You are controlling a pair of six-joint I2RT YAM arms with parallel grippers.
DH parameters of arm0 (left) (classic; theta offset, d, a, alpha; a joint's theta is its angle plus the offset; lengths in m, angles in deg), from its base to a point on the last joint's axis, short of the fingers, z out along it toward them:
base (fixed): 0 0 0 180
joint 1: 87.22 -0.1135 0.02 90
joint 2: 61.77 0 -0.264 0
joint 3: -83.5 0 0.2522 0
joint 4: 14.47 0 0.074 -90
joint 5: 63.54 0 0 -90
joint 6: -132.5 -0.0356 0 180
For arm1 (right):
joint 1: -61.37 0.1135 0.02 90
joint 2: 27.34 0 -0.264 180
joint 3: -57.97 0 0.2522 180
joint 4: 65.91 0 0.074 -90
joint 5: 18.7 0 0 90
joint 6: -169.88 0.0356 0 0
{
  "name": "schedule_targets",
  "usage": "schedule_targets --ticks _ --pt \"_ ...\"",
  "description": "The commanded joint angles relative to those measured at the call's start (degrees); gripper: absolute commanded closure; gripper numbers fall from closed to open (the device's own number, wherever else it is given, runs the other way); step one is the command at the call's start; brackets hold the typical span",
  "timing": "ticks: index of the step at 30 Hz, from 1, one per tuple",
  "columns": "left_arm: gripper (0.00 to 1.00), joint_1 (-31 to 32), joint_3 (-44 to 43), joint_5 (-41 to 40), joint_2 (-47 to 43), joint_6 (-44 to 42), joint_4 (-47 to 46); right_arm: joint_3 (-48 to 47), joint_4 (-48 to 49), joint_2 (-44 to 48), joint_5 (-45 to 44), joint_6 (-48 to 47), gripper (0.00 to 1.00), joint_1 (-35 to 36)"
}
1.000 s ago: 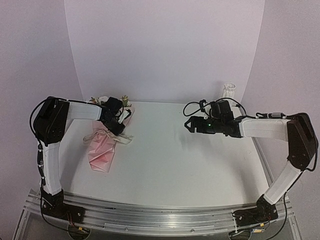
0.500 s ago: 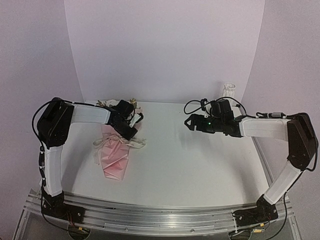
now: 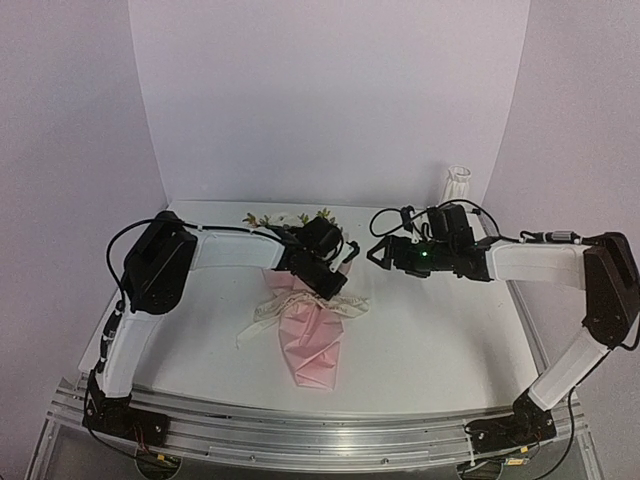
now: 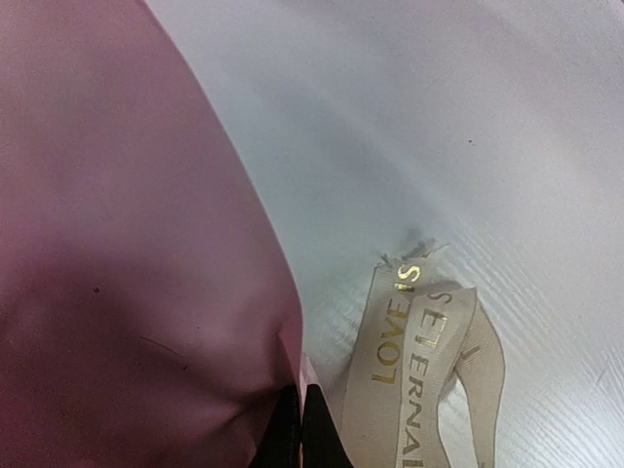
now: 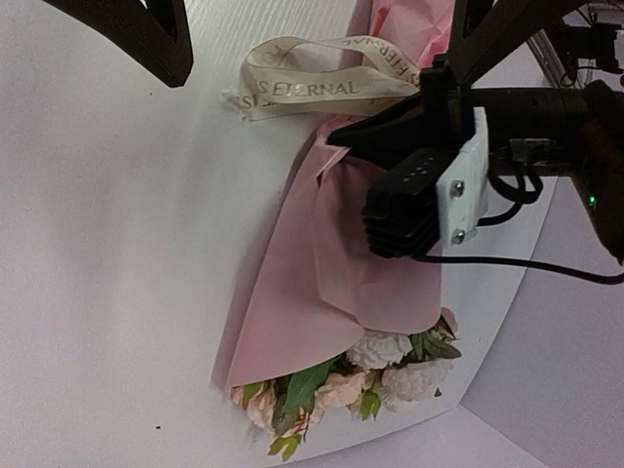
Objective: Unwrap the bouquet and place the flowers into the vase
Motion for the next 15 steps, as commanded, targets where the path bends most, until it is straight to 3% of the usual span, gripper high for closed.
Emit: schedule_targets --ticks 1,2,3,5,7,12,15 --pt "1.0 0.7 -3.4 -0.2 2.3 -2.5 -2.5 2.9 -2.0 5.1 3.6 1.2 0.09 -0.4" --pt "1.0 0.7 -2.8 -0.6 1.9 -4.6 -2.9 3.3 -2.8 5.3 3.5 1.6 0.1 -0.7" --pt "0.93 0.7 -2.1 -0.4 1.1 -6.2 -3.3 3.3 -4.3 5.2 2.6 1.9 0.11 -1.0" --pt "0.64 0.7 -0.3 1.9 -1.3 -8.1 -4.6 2.5 -8.7 4.3 0.6 1.7 0.13 -1.5" --pt "0.44 0.7 0.0 5.8 -3.9 -9.5 -5.0 -0.3 -13.7 1.5 -0.1 0.5 0.15 -2.3" --pt "0.16 0.6 -3.8 16.0 -9.2 -14.3 -1.2 -7.8 -20.7 -4.5 3.4 -4.2 0.25 -3.4" --pt "0.01 -0.2 -1.6 20.6 -15.4 -18.7 0.7 -8.4 -21.6 -5.6 4.6 -6.8 0.28 -3.4"
